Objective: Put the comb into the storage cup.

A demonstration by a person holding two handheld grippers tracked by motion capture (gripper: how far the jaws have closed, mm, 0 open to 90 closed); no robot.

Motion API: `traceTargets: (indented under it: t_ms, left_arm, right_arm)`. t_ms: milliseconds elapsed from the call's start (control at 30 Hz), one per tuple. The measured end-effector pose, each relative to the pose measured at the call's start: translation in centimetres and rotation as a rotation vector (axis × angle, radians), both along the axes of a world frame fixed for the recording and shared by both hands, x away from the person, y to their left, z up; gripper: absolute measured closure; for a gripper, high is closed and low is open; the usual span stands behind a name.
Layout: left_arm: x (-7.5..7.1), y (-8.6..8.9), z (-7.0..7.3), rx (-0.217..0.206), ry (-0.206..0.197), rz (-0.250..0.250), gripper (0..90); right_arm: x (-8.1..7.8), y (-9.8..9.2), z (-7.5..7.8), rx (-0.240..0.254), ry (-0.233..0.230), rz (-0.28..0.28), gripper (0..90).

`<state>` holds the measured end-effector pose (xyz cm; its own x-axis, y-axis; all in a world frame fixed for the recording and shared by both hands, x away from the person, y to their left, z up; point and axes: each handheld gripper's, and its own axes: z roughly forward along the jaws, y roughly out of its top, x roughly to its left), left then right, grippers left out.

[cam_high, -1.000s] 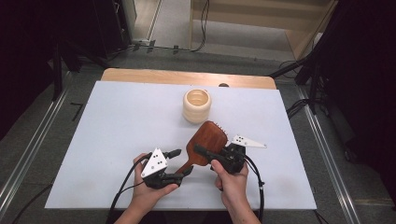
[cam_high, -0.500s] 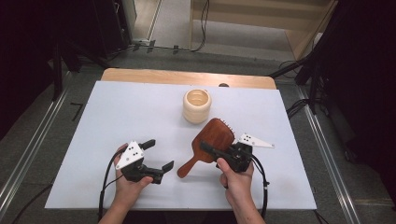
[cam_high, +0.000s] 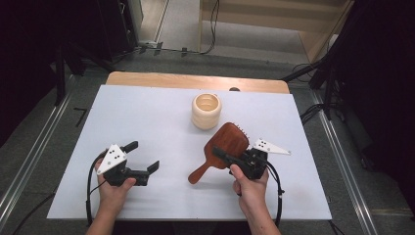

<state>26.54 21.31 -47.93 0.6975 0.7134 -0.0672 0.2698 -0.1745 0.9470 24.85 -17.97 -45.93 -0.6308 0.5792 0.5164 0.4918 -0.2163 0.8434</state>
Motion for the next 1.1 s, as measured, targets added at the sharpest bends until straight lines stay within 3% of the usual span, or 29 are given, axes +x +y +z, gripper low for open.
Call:
traceTargets:
  t_ms: [333,533,767,867,1100]
  left_arm:
    - [0.0,2.7,-0.5,0.003,0.016,0.068,0.0]
    - [-0.4,4.1,-0.5,0.024,-0.004,0.115,0.0]
    - [-0.6,5.8,-0.6,-0.003,-0.004,0.147,0.0]
    - [-0.6,6.1,-0.6,-0.025,-0.005,0.155,0.0]
    - [-0.8,5.7,-1.0,-0.008,-0.016,0.147,0.0]
  right_arm:
    - [0.4,0.0,0.5,-0.036,-0.024,0.003,52.8]
    - [0.6,-0.3,0.7,-0.038,-0.036,-0.004,52.8]
    - [1.3,-1.0,1.2,-0.037,-0.048,-0.024,52.8]
    - [1.5,-1.2,1.3,-0.043,-0.047,-0.030,52.8]
    - [2.0,-1.6,1.5,-0.044,-0.059,-0.045,52.7]
